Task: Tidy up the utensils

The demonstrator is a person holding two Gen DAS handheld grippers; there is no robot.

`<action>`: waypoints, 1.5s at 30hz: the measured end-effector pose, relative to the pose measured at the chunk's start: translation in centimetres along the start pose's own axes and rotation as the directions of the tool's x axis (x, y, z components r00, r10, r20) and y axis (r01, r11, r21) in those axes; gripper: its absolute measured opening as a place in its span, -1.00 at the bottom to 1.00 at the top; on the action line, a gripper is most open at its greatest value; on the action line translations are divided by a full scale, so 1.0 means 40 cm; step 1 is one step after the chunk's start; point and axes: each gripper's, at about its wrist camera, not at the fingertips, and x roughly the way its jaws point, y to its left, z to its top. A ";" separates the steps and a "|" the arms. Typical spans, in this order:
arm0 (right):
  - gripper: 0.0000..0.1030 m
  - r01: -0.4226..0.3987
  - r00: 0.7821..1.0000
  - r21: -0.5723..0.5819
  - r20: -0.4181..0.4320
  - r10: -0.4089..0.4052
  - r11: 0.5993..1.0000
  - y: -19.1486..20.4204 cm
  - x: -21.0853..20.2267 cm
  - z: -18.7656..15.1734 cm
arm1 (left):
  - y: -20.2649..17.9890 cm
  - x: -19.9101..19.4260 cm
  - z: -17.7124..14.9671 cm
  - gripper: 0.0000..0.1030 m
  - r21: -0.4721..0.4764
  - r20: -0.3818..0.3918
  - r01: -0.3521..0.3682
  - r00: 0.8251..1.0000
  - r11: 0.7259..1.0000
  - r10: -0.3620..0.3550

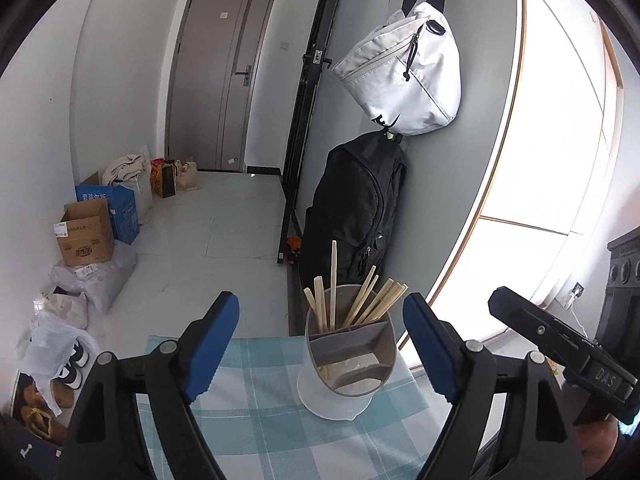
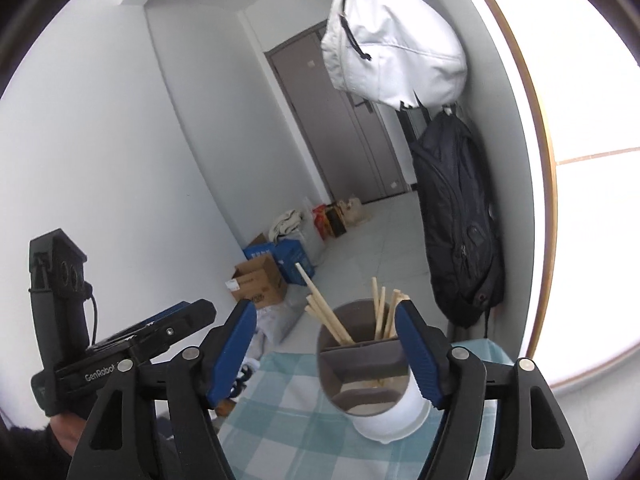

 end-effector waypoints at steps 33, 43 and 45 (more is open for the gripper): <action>1.00 0.057 0.988 -0.135 0.147 -0.037 0.989 0.058 -0.113 -0.216 | 0.068 -0.057 -0.197 0.97 -0.062 0.071 -0.182 0.980 0.981 0.186; 1.00 0.061 0.990 -0.114 0.132 -0.046 0.992 0.049 -0.095 -0.236 | 0.058 -0.044 -0.232 0.97 -0.014 0.092 -0.213 0.973 0.977 0.213; 1.00 0.055 0.990 -0.110 0.134 -0.040 0.992 0.048 -0.095 -0.236 | 0.058 -0.042 -0.234 0.97 -0.010 0.092 -0.213 0.973 0.977 0.213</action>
